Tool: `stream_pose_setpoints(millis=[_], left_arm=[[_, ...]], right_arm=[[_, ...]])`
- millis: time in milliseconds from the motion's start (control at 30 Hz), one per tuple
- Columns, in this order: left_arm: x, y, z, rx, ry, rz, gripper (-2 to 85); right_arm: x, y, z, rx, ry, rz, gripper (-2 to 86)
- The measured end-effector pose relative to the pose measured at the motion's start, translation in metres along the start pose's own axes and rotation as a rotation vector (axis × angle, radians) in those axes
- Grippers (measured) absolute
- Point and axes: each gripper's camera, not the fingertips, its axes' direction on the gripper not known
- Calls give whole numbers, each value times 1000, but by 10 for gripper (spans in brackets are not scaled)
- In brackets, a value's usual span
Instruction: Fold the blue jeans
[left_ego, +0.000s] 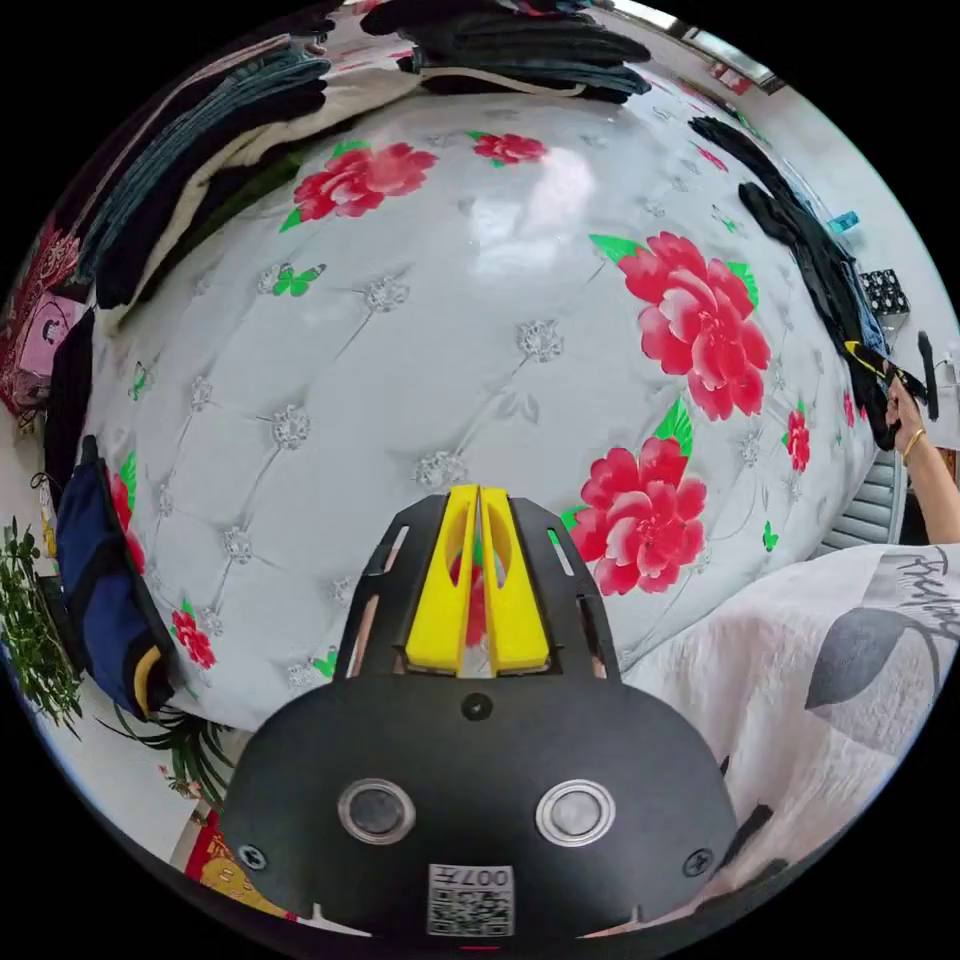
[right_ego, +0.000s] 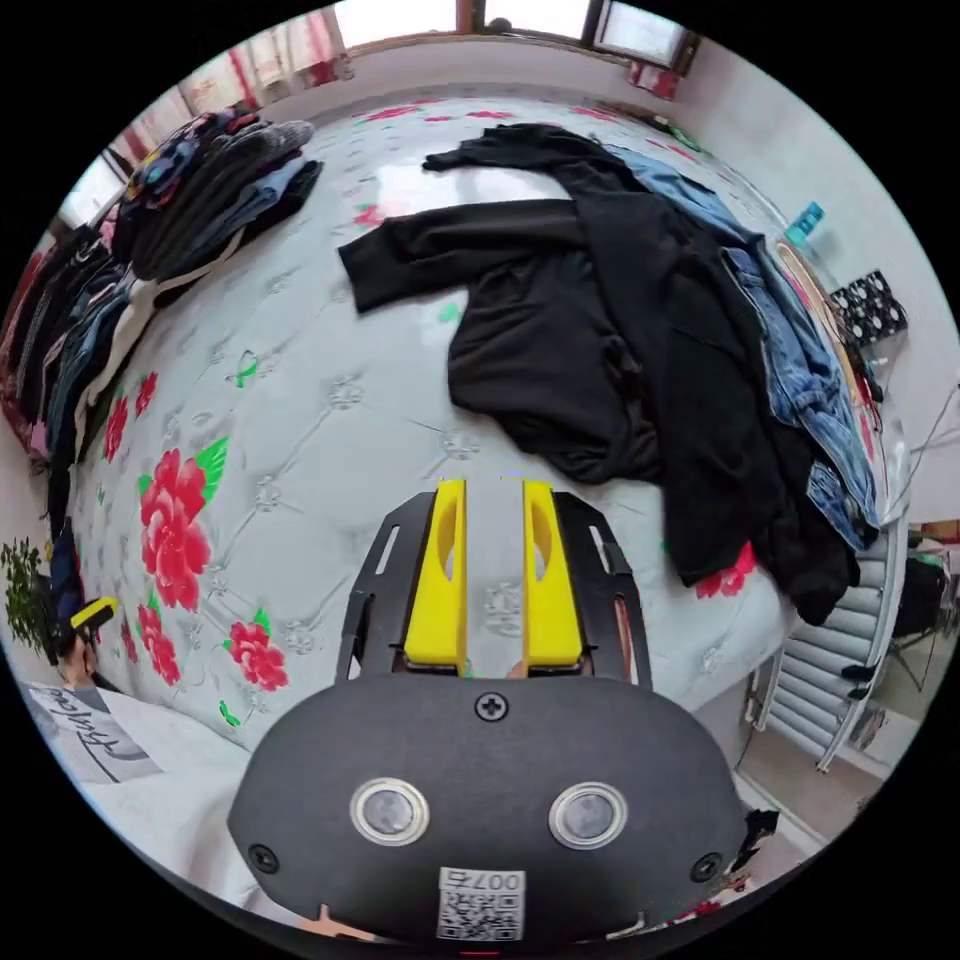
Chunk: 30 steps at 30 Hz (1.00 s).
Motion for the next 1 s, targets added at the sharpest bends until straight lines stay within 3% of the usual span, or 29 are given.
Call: stream_pose_setpoints(millis=[167, 300, 567, 667, 800, 1000], left_arm=[[28, -15, 16, -27, -207, 73, -10], [9, -27, 20, -46, -160, -4, -10], [-24, -48, 19, -81, -112, -98, -10], [-34, -54, 15, -88, -110, -130, -10], [-53, -61, 4, -104, -81, -214, -10], [-68, -55, -27, -74, 43, -337, -10]], right_arm=[[40, -17, 24, -9, 58, 148, 94], [52, -31, 48, -25, 78, 211, 96], [12, -50, 67, -54, 87, 125, 92], [10, -48, 34, 54, 53, 82, 90], [60, -58, -15, 205, 142, 192, 96], [122, -113, -3, 37, 452, 138, 105]])
